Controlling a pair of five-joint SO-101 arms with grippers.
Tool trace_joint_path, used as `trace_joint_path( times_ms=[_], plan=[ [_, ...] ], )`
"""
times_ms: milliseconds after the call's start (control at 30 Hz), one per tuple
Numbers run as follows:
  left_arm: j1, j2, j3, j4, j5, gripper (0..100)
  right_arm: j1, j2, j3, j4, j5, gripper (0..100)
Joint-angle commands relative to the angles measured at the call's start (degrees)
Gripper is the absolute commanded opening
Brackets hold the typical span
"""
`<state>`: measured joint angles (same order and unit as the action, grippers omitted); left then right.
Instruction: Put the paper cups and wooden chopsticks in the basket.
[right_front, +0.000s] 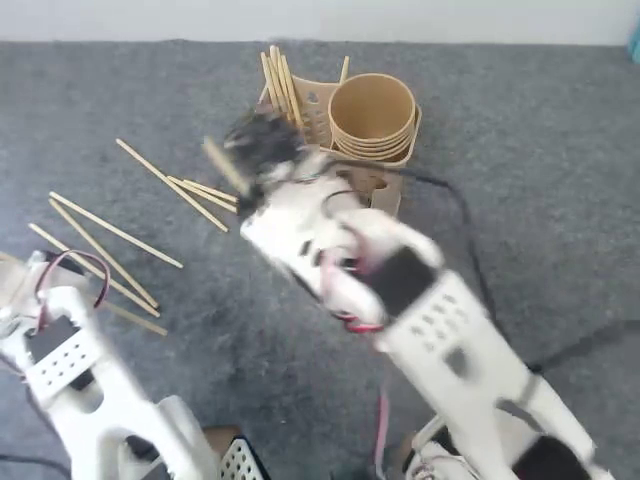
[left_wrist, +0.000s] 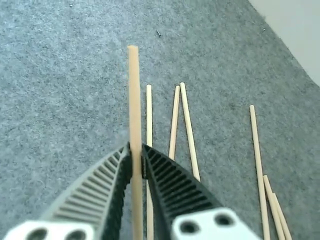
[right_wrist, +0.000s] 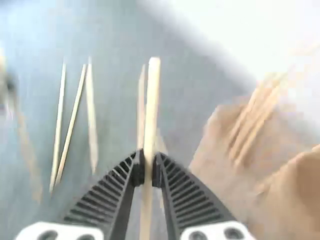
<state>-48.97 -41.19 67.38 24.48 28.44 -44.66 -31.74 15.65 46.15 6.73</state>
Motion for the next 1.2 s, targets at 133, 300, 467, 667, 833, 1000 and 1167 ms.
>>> trace_joint_path(
  times_ms=[133, 300, 467, 667, 833, 1000, 1167],
  plan=[
    [0.4, -1.3, -0.3, -1.6, 0.0, 1, 5.0, -3.9, -1.8, -26.9, -0.6, 0.7],
    [0.4, -1.3, -0.2, -1.6, 0.0, 1, 9.9, 2.6, -2.1, -46.5, -0.6, 0.7],
    [0.5, -1.3, 0.2, -1.8, 0.0, 1, 14.7, 11.4, -2.1, -61.4, -0.5, 0.7],
    [0.5, -1.4, 0.2, -1.8, 0.0, 1, 17.1, 16.2, -0.5, -61.7, -4.8, 0.7],
    [1.8, -1.4, 0.3, -1.8, -0.1, 1, 16.0, 15.1, 1.5, -53.5, -7.6, 8.5],
    [1.7, -1.5, 0.3, -1.8, -0.1, 1, 15.9, 12.4, 1.2, -44.7, -7.8, 20.1],
    [1.8, -1.7, 0.0, -1.8, 0.3, 1, 16.0, 1.5, 1.7, -32.4, -8.7, 11.0]
  ],
)
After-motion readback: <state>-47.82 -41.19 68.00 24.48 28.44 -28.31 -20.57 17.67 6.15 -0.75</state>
